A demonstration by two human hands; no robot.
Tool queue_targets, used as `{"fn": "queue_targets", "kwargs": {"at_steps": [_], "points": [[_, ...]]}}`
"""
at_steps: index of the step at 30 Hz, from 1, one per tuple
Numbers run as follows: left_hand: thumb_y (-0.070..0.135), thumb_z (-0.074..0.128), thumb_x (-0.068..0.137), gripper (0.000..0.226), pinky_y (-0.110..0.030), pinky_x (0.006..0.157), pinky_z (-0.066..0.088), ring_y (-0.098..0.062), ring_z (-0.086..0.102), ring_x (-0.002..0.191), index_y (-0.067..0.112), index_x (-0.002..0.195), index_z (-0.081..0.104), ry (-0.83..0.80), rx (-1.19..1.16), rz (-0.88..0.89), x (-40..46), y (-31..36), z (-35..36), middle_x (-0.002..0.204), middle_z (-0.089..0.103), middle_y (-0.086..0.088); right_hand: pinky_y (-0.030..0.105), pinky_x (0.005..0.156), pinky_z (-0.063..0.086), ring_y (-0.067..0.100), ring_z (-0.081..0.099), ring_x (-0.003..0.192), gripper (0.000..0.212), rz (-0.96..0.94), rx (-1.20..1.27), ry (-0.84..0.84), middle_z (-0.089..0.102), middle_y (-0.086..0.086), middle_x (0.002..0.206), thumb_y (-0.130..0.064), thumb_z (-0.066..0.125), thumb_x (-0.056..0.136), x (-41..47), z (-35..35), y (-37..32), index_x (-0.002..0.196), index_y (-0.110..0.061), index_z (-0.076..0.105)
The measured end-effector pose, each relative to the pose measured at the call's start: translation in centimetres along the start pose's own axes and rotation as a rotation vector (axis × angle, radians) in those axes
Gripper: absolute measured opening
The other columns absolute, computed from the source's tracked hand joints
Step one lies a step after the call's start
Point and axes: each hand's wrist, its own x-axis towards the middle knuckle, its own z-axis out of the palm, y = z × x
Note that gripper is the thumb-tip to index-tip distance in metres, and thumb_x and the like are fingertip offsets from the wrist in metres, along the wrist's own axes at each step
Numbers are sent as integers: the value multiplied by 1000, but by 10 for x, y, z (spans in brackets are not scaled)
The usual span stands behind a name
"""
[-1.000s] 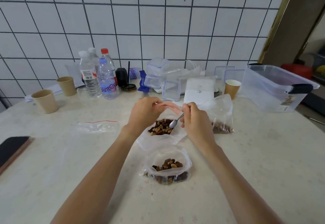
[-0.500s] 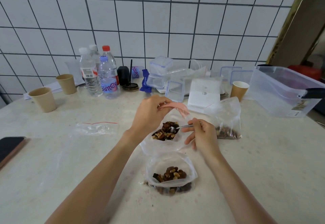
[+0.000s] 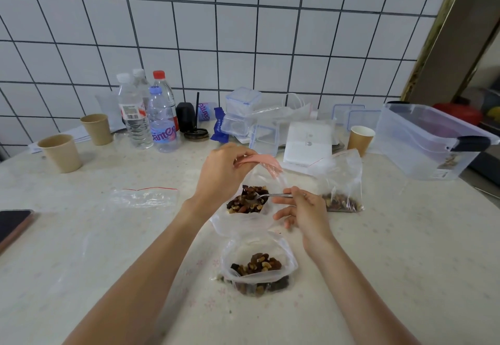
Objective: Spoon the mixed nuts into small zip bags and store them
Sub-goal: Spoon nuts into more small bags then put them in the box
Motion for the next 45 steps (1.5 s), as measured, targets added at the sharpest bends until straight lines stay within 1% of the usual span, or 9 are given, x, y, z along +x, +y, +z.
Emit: {"fn": "queue_targets", "kwargs": {"at_steps": [7,16,21,23,29,32,36,43,45], "points": [[39,74,92,21,-12,64,37,-2,56,74,29,110,78,-4,26,-22,0,3,-9,90,63,14,25,38,43,25,70,54,32,-65,-24,32,79,13,84,-23,42,111,-1,-4,-8,106,-1,64],[39,78,89,26,-10,80,39,-1,57,96,31,113,73,-28,50,-69,-17,17,-33,111,62,16,25,37,44,26,72,57,32,-116,-38,27,78,14,82,-23,42,111,-17,-12,-25,106,0,65],[35,71,94,10,-23,70,53,-1,60,80,32,105,71,82,105,-106,-49,33,-53,97,64,18,27,36,45,28,71,58,33,-162,28,-3,77,17,83,-26,45,110,-47,-22,-35,102,-2,66],[44,66,95,8,-24,65,54,0,63,71,36,98,69,-17,87,-197,-65,36,-61,84,66,19,28,36,45,29,72,59,33,-181,45,-17,77,19,84,-26,46,110,-63,-27,-40,100,-2,66],[73,52,88,41,-25,60,51,-9,67,61,38,75,67,-301,4,-352,-112,40,-75,68,69,10,28,37,46,31,71,59,33,-199,44,-65,76,20,83,-27,47,109,-107,-44,-49,99,-2,66],[64,63,89,35,-21,59,54,-11,72,59,31,83,73,-401,-125,-391,-130,46,-75,71,72,10,30,38,48,34,72,61,34,-195,18,-88,75,22,82,-27,46,110,-123,-50,-44,100,-1,65],[37,68,97,22,-37,65,62,-18,73,56,19,87,76,-349,-197,-408,-136,54,-74,74,74,-4,32,40,50,35,72,63,33,-219,-68,-110,75,19,78,-24,45,110,-135,-49,-35,98,0,65],[28,69,98,18,-38,64,62,-23,74,56,18,85,76,-265,-292,-394,-129,72,-72,82,73,-6,27,75,55,8,71,89,25,-720,-625,-361,76,-13,94,-31,48,109,-146,-44,-22,108,-23,72],[28,69,98,18,-32,62,62,-23,74,56,18,85,77,-264,-315,-410,-127,71,-73,83,74,-6,33,76,53,10,66,89,28,-891,-801,-429,70,-13,95,-35,45,109,-146,-43,-21,111,-22,70]]}}
